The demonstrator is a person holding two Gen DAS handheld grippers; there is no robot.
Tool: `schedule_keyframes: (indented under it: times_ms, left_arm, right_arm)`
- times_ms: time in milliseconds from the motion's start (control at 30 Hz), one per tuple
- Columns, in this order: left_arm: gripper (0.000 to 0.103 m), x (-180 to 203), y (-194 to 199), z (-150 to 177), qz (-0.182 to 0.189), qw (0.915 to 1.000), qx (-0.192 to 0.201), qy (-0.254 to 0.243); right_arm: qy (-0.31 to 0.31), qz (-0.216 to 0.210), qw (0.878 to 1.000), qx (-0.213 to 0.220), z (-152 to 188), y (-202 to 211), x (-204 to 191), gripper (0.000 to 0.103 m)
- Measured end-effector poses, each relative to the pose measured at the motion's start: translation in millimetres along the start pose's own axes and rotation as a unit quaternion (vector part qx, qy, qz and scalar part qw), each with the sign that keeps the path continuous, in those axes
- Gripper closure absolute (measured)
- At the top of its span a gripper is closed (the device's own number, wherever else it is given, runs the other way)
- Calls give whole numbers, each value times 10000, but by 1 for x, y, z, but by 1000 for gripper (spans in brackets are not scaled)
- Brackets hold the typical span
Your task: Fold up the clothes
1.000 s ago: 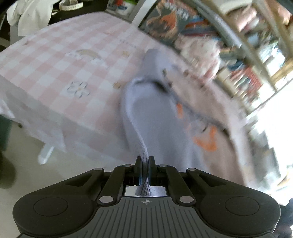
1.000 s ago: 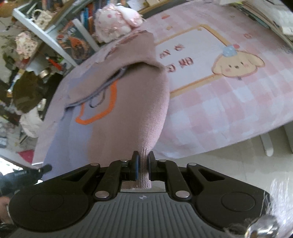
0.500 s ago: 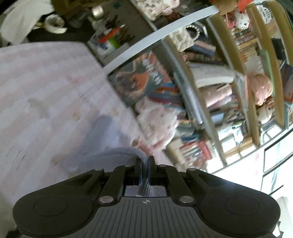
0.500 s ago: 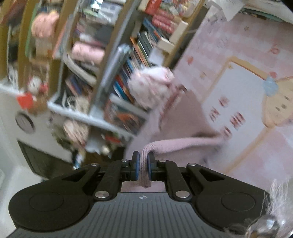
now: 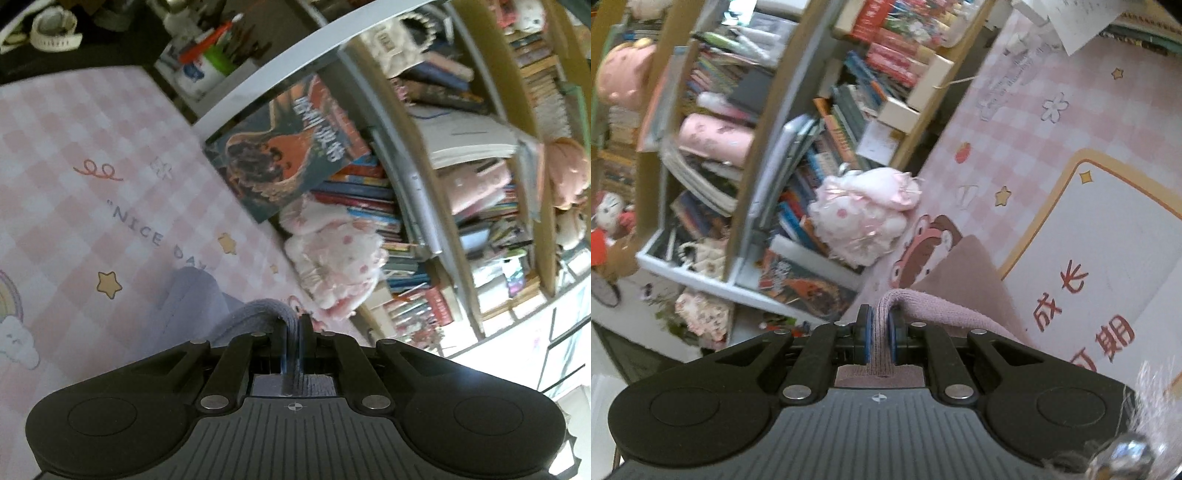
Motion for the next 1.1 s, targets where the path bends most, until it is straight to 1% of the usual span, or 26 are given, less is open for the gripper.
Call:
schedule_keyframes:
  times_ms: [233, 267, 300, 333, 367, 400, 433, 467, 533, 600, 667, 700, 767, 800, 833, 867, 900, 933, 967, 1000, 1067, 1100]
  left_arm:
    - [97, -25, -30, -9, -435, 9986, -272, 106]
    - [94, -27, -33, -10, -523, 9981, -312, 97]
    - [92, -29, -36, -10, -612, 9975, -353, 86]
    - [85, -30, -38, -11, -727, 9966, -387, 35]
    - [69, -31, -40, -12, -845, 9955, -420, -19]
    - [60, -31, -39, -14, -972, 9946, -336, -145]
    - [48, -31, -37, -16, -1099, 9933, -242, -277]
    - [43, -30, -34, -18, -1163, 9920, -148, -465]
    - [42, -29, -33, -19, -1244, 9892, -172, -758]
    - [42, -25, -33, -18, -1279, 9863, -187, -1028]
    - [43, -19, -35, -17, -1262, 9836, -184, -1277]
    - [44, -15, -36, -16, -1254, 9820, -182, -1402]
    - [45, -9, -37, -15, -1236, 9784, -179, -1650]
    - [49, -5, -38, -15, -1227, 9763, -177, -1773]
    - [65, -2, -39, -14, -1217, 9741, -175, -1897]
    - [90, 2, -40, -14, -1208, 9718, -174, -2020]
    - [99, 5, -41, -13, -1198, 9693, -172, -2143]
    - [98, 8, -42, -12, -1188, 9666, -170, -2265]
    - [99, 12, -43, -12, -1178, 9638, -168, -2387]
    - [99, 15, -44, -11, -1167, 9608, -166, -2509]
    - [99, 22, -45, -10, -1146, 9544, -162, -2751]
    - [99, 19, -48, -10, -1188, 9542, -191, -2740]
  right_arm:
    - [-28, 361, 9993, -123, -14, -42, 11, 94]
    - [-47, 441, 9989, -131, -16, -48, 14, 92]
    - [-67, 526, 9985, -130, -18, -54, 16, 86]
    - [-85, 616, 9980, -91, -20, -57, 17, 69]
    - [-68, 666, 9978, -36, -22, -58, 18, 61]
    - [-42, 702, 9975, 11, -25, -59, 18, 58]
    - [23, 697, 9976, 19, -26, -60, 17, 58]
    - [124, 729, 9973, 6, -27, -60, 16, 58]
    - [461, 944, 9945, -21, -27, -60, 15, 58]
    - [976, 1298, 9867, -82, -25, -61, 13, 58]
    - [1607, 1677, 9724, -225, -17, -67, 11, 58]
    - [1946, 1867, 9625, -308, -13, -71, 10, 58]
    - [2621, 2195, 9386, -460, -4, -80, 7, 58]
    - [2935, 2332, 9256, -530, 0, -86, 6, 58]
    - [3168, 2435, 9148, -596, 4, -91, 6, 59]
    - [3375, 2526, 9043, -671, 7, -98, 6, 60]
    - [3547, 2604, 8949, -746, 10, -103, 7, 70]
    - [3683, 2700, 8863, -768, 11, -106, 6, 91]
    - [3818, 2795, 8774, -789, 12, -109, 5, 97]
    - [3898, 2816, 8735, -759, 11, -110, 2, 97]
    - [3669, 2330, 9000, -332, 3, -93, -15, 97]
    - [3547, 2082, 9115, -117, -1, -85, -23, 97]
Point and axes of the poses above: each gripper's, at about its wrist camera, not at the fingertips, and y roughly against the way its jaws point, x to its right, z to its underside, the point moved 6 cm from there along -y, roughly the way its jaws point, and after that the axes turned 2 degrees about -x, right-handed, at the moved point
